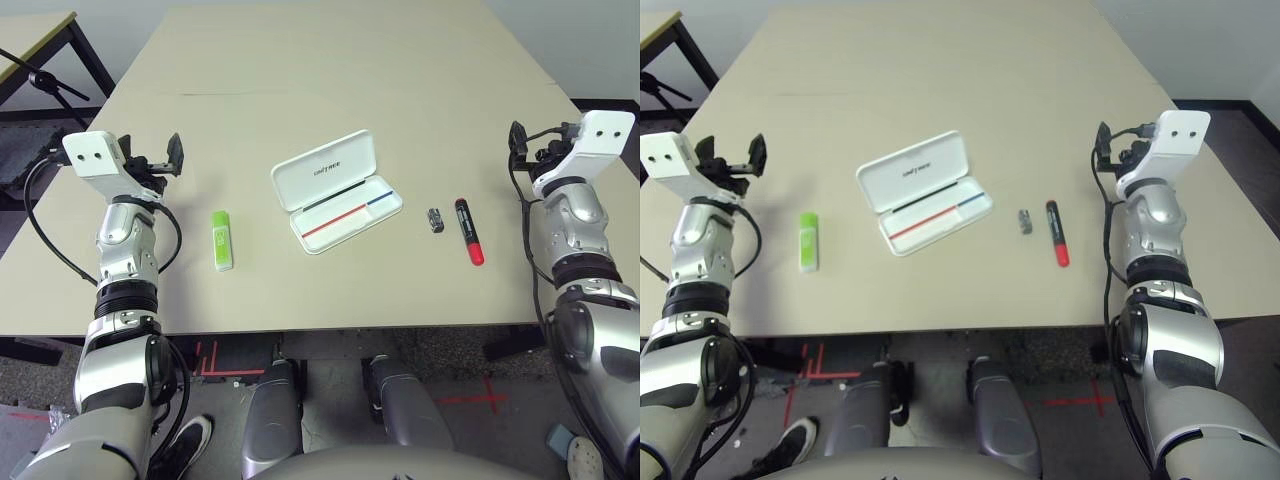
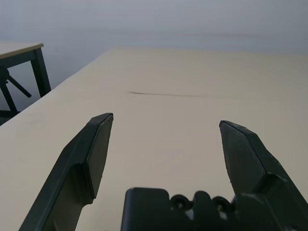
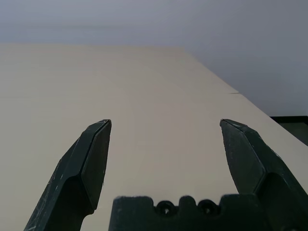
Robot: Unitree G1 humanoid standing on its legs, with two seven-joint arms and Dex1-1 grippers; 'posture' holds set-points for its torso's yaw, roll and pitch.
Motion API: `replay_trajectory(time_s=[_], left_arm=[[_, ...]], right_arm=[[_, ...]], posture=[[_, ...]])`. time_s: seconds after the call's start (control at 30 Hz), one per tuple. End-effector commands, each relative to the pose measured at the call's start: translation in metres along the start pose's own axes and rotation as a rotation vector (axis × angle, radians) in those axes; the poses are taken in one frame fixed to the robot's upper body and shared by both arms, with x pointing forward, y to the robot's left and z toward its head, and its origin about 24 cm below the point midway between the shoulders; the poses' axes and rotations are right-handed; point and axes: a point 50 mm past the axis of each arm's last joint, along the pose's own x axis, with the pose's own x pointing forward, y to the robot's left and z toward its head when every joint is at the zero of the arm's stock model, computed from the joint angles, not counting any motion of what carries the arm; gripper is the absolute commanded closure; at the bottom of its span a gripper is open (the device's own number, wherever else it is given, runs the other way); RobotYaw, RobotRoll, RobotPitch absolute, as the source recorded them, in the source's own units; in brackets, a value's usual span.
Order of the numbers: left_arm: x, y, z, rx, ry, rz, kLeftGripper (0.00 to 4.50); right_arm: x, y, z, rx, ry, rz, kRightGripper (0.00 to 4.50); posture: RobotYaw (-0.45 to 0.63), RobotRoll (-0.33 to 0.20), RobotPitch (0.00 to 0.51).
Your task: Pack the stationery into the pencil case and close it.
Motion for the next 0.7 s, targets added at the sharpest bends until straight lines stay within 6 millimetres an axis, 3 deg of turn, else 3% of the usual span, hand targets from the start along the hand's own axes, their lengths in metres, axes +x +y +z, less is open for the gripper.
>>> replay_trajectory(time_s=[0.03,0.5,0.7], left_arm=[[-0.002,0.0,-0.001,0.007,0.004,0.0,0.04],[-0.004,0.001,0.006,0.014,-0.019,-0.006,0.04],[-0.012,-0.005,0.013,0.046,-0.028,-0.078,0.04]], right_arm=[[-0.001,-0.001,-0.003,-0.002,0.013,-0.001,0.0],[-0.003,-0.004,-0.001,0.012,0.011,0.048,0.0],[-0.007,-0.005,0.001,-0.009,0.07,0.219,0.0]], posture=[[-0.09,0.0,0.139],[-0.07,0.0,0.143],[-0.06,0.0,0.155]])
